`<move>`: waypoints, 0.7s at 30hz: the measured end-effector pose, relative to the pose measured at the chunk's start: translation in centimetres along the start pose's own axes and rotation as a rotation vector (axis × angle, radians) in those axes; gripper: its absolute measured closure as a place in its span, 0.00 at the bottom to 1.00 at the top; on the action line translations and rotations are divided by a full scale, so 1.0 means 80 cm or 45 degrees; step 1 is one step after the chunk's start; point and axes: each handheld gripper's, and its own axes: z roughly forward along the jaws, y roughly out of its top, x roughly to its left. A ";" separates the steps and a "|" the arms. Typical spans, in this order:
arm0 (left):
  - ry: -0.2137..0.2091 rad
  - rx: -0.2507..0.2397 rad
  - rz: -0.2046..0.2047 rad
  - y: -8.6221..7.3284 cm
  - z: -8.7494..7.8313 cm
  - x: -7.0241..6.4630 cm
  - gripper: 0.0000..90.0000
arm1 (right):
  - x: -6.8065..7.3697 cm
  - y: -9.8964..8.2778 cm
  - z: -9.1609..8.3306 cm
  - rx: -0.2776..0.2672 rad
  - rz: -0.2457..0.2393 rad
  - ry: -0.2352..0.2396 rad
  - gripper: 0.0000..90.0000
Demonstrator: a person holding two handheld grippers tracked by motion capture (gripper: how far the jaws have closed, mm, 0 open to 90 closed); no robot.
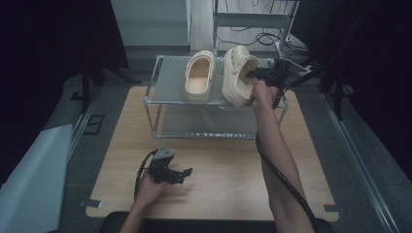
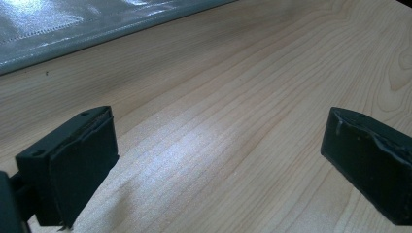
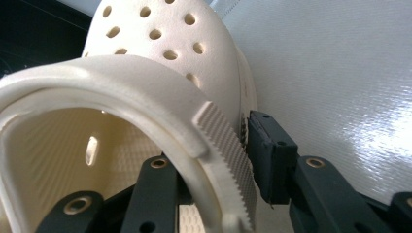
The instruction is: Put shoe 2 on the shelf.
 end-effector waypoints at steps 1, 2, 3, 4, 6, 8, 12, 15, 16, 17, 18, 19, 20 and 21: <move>-0.001 0.002 -0.001 0.000 0.000 0.000 0.00 | 0.001 0.000 0.001 0.000 -0.004 -0.004 0.72; -0.002 0.001 -0.001 0.000 0.000 0.000 0.00 | 0.003 -0.001 0.002 0.000 -0.006 -0.008 0.71; -0.003 0.001 -0.001 0.000 0.000 0.000 0.00 | 0.004 -0.001 0.004 -0.008 -0.006 -0.013 0.70; -0.002 0.001 -0.001 0.000 0.000 0.000 0.00 | 0.007 -0.003 0.005 -0.011 -0.010 -0.020 0.68; -0.008 -0.004 -0.003 0.000 -0.001 0.000 0.00 | 0.010 -0.004 0.008 -0.013 -0.008 -0.020 0.61; -0.009 -0.004 -0.002 0.000 -0.001 0.000 0.00 | 0.015 -0.006 0.011 -0.016 -0.023 -0.024 0.59; -0.009 -0.004 -0.002 0.000 -0.002 0.001 0.00 | 0.027 -0.010 0.016 -0.037 -0.084 -0.079 0.57; -0.010 -0.009 -0.007 0.000 -0.003 0.001 0.00 | 0.033 -0.014 0.023 -0.041 -0.105 -0.105 0.53; -0.011 -0.009 -0.008 0.000 -0.003 0.001 0.00 | 0.034 -0.015 0.024 -0.041 -0.118 -0.109 0.52; -0.011 -0.009 -0.009 0.000 -0.002 0.002 0.00 | 0.036 -0.016 0.026 -0.044 -0.119 -0.111 0.50; -0.011 -0.008 -0.009 0.000 -0.002 0.002 0.00 | 0.036 -0.017 0.028 -0.042 -0.122 -0.109 0.48; -0.011 -0.006 -0.008 0.000 -0.002 0.002 0.00 | 0.037 -0.018 0.030 -0.042 -0.134 -0.114 0.47; -0.010 -0.008 -0.007 0.000 -0.002 0.002 0.00 | 0.037 -0.019 0.031 -0.041 -0.148 -0.118 0.47; -0.011 -0.009 -0.008 0.000 -0.002 0.002 0.00 | 0.038 -0.019 0.031 -0.042 -0.159 -0.122 0.47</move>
